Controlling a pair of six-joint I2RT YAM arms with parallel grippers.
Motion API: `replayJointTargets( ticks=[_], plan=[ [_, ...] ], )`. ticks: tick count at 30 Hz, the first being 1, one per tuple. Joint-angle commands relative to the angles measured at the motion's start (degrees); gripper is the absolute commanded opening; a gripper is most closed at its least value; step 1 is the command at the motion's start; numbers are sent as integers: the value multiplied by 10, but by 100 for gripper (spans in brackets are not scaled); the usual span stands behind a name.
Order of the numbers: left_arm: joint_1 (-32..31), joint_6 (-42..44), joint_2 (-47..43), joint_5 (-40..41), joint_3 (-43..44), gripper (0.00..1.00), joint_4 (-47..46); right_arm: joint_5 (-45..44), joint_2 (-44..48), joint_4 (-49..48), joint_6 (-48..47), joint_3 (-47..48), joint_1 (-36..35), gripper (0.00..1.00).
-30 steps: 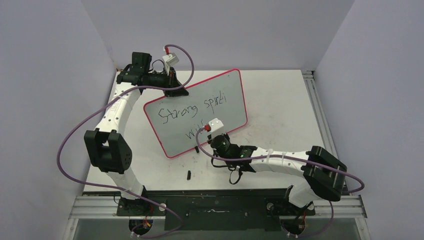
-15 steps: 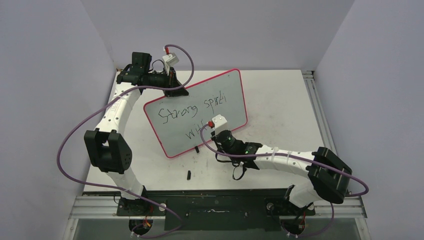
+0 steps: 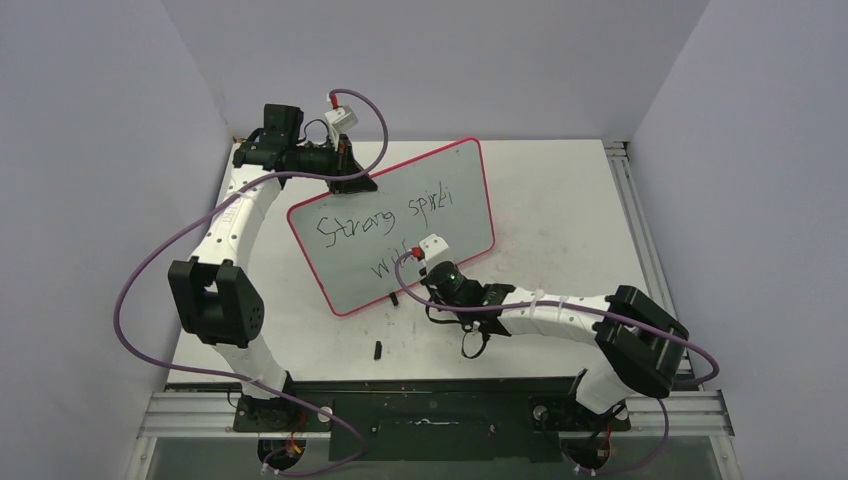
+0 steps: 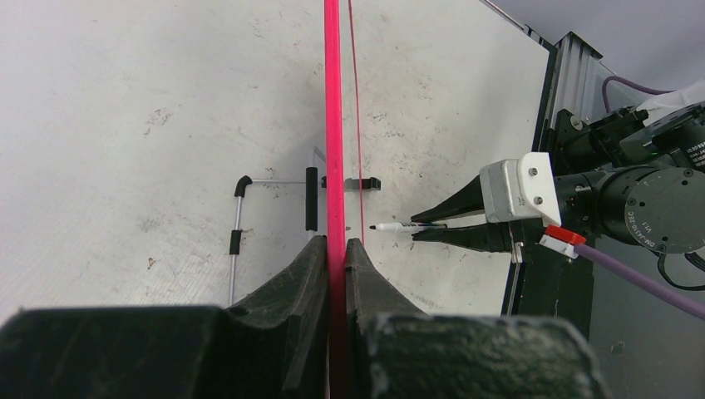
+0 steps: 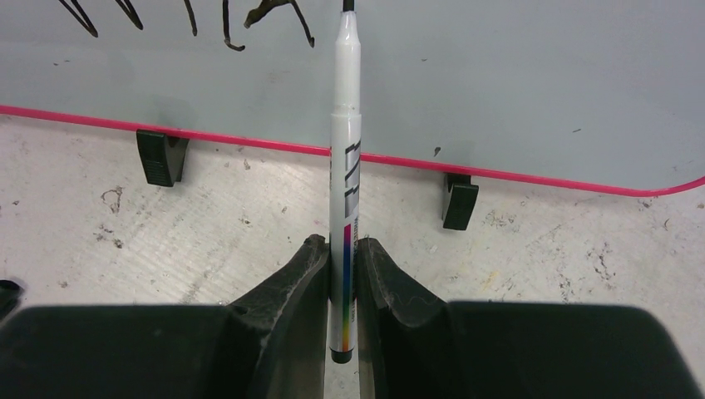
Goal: Write a sentence on the whiteboard
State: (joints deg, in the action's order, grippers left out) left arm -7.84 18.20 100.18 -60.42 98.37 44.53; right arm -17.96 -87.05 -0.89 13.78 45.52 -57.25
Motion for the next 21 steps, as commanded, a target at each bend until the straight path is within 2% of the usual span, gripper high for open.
replayJointTargets(
  ticks=[1,21],
  plan=[
    [-15,11,6,-1,-24,0,66,11,-7,-33,5,1,10,5],
    [-13,11,5,-3,-24,0,66,38,-30,-37,31,-23,20,5]
  ],
)
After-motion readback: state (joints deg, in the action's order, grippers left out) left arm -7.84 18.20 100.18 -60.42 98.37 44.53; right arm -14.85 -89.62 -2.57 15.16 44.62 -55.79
